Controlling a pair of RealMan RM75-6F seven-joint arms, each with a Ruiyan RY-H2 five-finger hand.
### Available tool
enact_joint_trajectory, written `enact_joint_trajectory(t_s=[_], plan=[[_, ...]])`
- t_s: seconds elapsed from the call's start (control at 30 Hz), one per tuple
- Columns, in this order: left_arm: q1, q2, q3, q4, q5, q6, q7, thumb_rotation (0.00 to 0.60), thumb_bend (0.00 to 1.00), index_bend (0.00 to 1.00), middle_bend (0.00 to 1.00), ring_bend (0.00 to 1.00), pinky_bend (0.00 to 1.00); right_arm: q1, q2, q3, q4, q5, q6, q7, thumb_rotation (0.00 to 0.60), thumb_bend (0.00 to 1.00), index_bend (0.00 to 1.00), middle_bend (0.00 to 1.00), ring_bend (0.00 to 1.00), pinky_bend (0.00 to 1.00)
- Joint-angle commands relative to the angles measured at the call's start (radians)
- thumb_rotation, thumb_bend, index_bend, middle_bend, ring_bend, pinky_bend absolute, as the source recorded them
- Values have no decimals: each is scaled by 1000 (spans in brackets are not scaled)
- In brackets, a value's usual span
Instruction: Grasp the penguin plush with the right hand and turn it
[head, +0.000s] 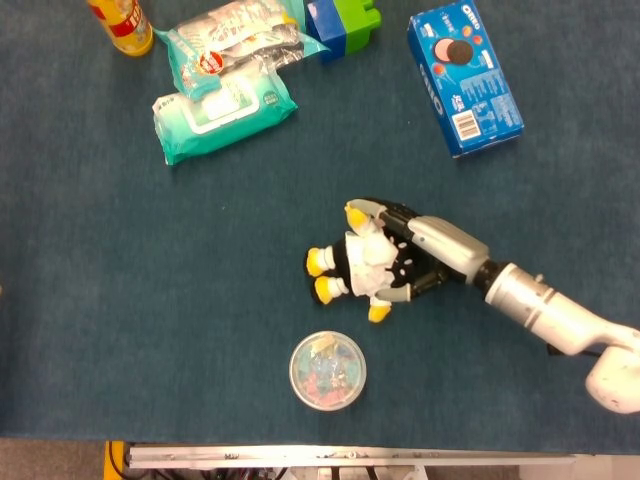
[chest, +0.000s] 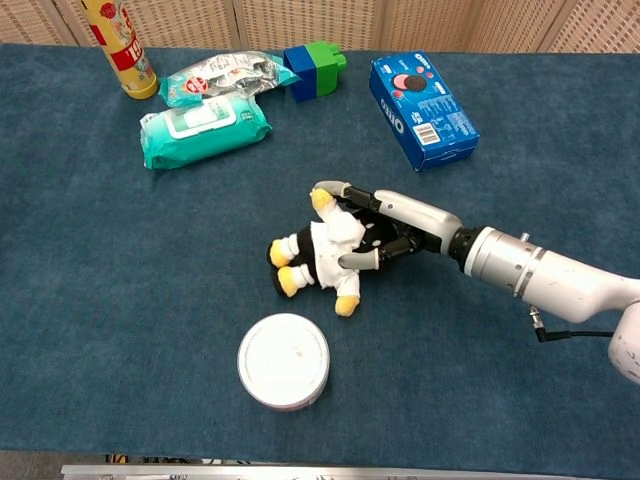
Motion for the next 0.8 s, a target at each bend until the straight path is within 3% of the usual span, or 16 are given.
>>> enact_joint_trajectory(t_s=[0.03,0.23,0.33,0.43,0.67,0.8], plan=[[-1,-1,1,-1,5,1,0,600,217,33,86,99,48,-19,35,-11,-42,-11,38,-18,292,0,0,0,0,0],[-1,1,2,-4,12,4,1,600,216,33,86,99,48,-61,152,-9,-146,1,107,-120,312,0,0,0,0,0],[-2,0,3,-2,13,2,3,600,216,33,86,99,48,-97,223,-1,-212,42,128,-245,486,0,0,0,0,0],[-6,-4,3,-1,18,-2,6,600,216,33,86,100,48,-134,295,4,-274,79,152,-382,594,0,0,2,0,0],[-14,-11,-5,1,18,-3,13,600,217,33,86,101,48,-223,435,15,-339,135,243,-697,600,0,0,5,0,0],[-16,-18,-9,6,17,2,23,600,217,33,86,102,48,-255,485,23,-358,158,274,-792,600,0,0,6,0,0]])
